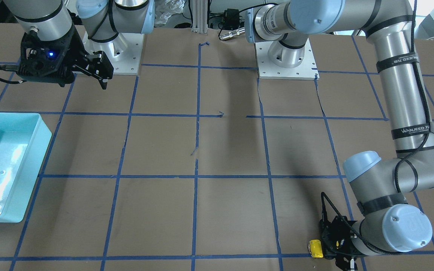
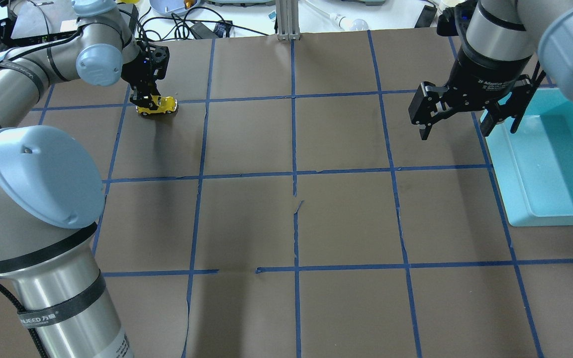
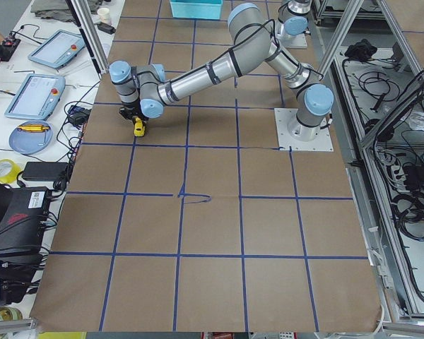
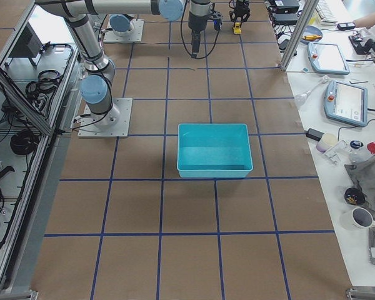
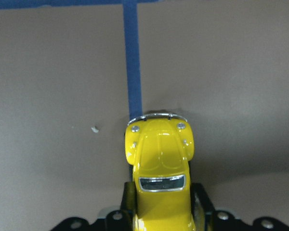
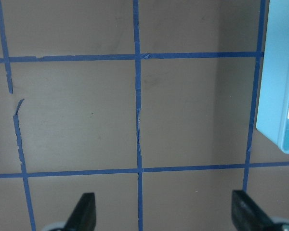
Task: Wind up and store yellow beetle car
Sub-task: 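Drag the car back toward the robot with the left gripper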
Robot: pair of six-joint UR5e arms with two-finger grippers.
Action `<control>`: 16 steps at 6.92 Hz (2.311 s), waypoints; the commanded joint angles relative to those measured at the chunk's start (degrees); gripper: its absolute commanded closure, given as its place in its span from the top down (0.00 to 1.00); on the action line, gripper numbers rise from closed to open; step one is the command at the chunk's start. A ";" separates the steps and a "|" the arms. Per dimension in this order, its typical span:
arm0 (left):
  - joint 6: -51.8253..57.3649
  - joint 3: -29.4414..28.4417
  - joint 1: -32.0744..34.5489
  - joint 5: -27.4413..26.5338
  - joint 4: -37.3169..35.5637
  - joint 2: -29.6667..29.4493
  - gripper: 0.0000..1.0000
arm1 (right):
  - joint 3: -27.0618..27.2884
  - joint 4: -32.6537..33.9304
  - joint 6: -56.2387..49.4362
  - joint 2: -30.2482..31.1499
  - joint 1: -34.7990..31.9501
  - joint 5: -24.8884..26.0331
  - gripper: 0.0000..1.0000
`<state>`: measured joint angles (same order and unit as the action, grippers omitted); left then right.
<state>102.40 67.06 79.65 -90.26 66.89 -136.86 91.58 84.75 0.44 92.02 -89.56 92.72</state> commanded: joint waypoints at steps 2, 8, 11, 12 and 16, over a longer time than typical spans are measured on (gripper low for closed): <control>2.44 0.09 -1.68 0.00 0.00 0.10 0.00 | 0.00 -0.03 -0.09 0.00 0.00 -0.09 1.00; 5.09 0.09 -3.71 0.00 0.00 0.19 0.00 | -0.18 -0.03 -0.44 0.35 -0.44 -0.53 1.00; 7.01 0.09 -4.76 0.00 0.00 0.28 0.00 | -0.09 -0.03 -0.53 0.09 -0.35 -0.27 1.00; 7.11 0.09 -5.11 0.00 0.00 0.28 0.00 | -0.09 -0.03 -0.53 0.09 -0.18 -0.09 1.00; 8.87 0.09 -6.17 0.00 0.00 0.10 0.00 | -0.09 -0.03 -0.35 0.18 -0.17 -0.09 1.00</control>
<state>110.74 67.14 73.67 -90.26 66.88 -136.71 91.49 84.73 0.01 92.19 -89.76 92.63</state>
